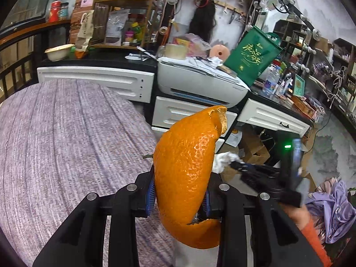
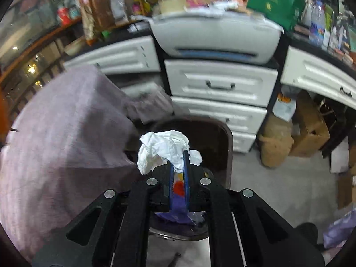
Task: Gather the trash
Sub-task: 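Carry the tissue and orange peel with both grippers over the bin, then open the right gripper to drop the white tissue into the bin, then lower the orange peel into the bin and open the left gripper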
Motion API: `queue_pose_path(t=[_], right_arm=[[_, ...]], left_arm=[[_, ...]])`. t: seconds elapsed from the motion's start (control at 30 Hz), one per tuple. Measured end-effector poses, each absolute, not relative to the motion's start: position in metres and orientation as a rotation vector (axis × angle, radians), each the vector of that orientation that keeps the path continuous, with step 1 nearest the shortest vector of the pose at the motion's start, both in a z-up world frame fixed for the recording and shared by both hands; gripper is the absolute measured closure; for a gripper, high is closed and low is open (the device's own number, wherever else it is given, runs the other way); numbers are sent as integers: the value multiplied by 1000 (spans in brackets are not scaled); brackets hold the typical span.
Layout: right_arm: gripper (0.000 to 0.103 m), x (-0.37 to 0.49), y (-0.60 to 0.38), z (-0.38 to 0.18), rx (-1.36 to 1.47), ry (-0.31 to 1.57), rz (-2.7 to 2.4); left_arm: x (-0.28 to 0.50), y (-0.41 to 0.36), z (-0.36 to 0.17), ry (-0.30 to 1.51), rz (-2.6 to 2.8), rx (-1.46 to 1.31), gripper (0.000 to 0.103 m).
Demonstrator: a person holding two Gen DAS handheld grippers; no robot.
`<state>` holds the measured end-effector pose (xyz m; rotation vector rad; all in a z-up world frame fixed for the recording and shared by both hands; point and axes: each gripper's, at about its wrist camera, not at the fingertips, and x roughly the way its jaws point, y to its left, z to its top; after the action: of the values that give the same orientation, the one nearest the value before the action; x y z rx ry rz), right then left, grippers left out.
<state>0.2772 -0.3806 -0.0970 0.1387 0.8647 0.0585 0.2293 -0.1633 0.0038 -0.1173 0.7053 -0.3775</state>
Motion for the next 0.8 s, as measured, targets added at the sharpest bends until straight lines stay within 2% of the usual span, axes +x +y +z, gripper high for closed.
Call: queue_pose_path(t=[0.1,0.2,0.27,0.33,0.37,0.57,0.8], right_arm=[[95,293,-383,-127,155,946,40],[90,304,-384,-153,162,1011,12],[73,307,-385,-166,162,1048,2],[35,306,-386,-175,165,1068,-11],[33,304,-386,-177,159,1060,-23],[32,291,-391,-180,140,1069,-47],[29,255,-408,-158,209,963,-86]], left_arm=[[230,-172,2,711,-390,-107,71],[232,-177,0,722,-399,-102,71],[232,-179,-3,729,-404,-102,71],[233,-182,-6,742,-412,-106,71],[234,-183,-7,745,-415,-106,71],[234,-195,-11,757,-440,-102,71],[236,-216,-15,770,-483,-78,71]])
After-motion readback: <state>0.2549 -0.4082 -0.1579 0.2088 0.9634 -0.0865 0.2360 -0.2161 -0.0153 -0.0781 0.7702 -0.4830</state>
